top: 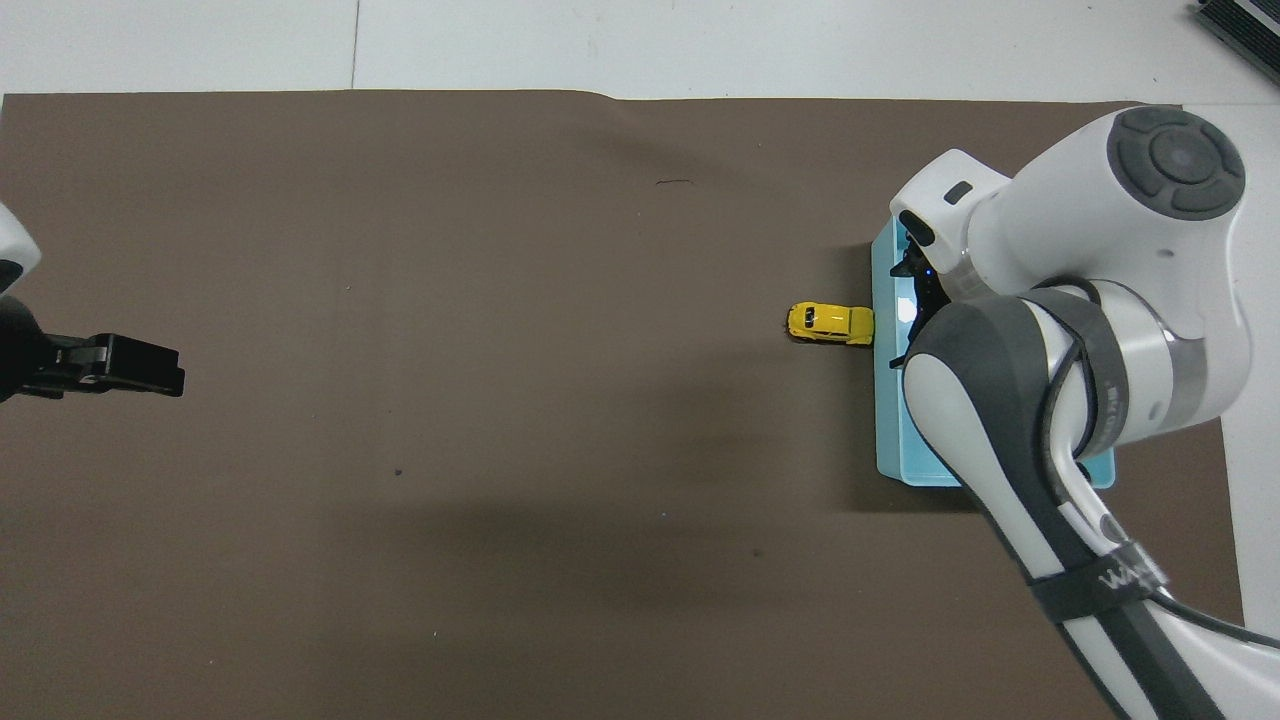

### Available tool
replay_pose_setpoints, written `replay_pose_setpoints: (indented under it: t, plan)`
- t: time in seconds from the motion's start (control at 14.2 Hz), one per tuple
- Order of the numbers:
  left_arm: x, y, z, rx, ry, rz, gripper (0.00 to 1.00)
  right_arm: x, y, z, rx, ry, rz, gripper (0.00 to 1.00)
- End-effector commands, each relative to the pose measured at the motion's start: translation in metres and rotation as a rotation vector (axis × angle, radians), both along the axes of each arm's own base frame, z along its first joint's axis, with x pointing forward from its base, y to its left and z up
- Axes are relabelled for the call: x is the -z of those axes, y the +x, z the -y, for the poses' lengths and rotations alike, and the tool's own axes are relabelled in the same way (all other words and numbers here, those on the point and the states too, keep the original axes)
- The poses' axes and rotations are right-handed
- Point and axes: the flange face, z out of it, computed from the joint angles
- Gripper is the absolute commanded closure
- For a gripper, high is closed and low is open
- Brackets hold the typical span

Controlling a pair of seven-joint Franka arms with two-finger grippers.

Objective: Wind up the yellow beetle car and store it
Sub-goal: 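Lower the right gripper onto the yellow car and close it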

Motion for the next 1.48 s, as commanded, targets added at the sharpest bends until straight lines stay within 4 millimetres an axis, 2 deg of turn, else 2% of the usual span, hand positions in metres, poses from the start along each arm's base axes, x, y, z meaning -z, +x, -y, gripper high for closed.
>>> replay_pose_setpoints:
  t: [0.0,0.56,0.77,0.98,1.19,1.41]
  plan:
    - [-0.005,-0.003,-0.002,-0.015,0.008,0.002,0.00,0.030,-0.004,0.003,-0.054,-0.002,0.018,0.00]
    - [-0.005,-0.003,-0.001,-0.013,0.009,0.002,0.00,0.101,0.016,-0.005,-0.089,0.001,0.072,0.00]
    - [-0.005,-0.003,-0.001,-0.013,0.009,0.002,0.00,0.112,0.017,-0.010,-0.100,-0.005,0.076,0.00]
    - [-0.005,-0.003,-0.002,-0.015,0.009,0.000,0.00,0.140,0.017,-0.012,-0.120,-0.022,0.097,0.00]
    - [-0.005,-0.003,-0.002,-0.015,0.010,0.002,0.00,0.142,0.014,-0.012,-0.128,-0.023,0.105,0.00]
    - [-0.005,-0.003,-0.002,-0.015,0.008,0.002,0.00,0.153,0.016,-0.014,-0.126,-0.022,0.109,0.00]
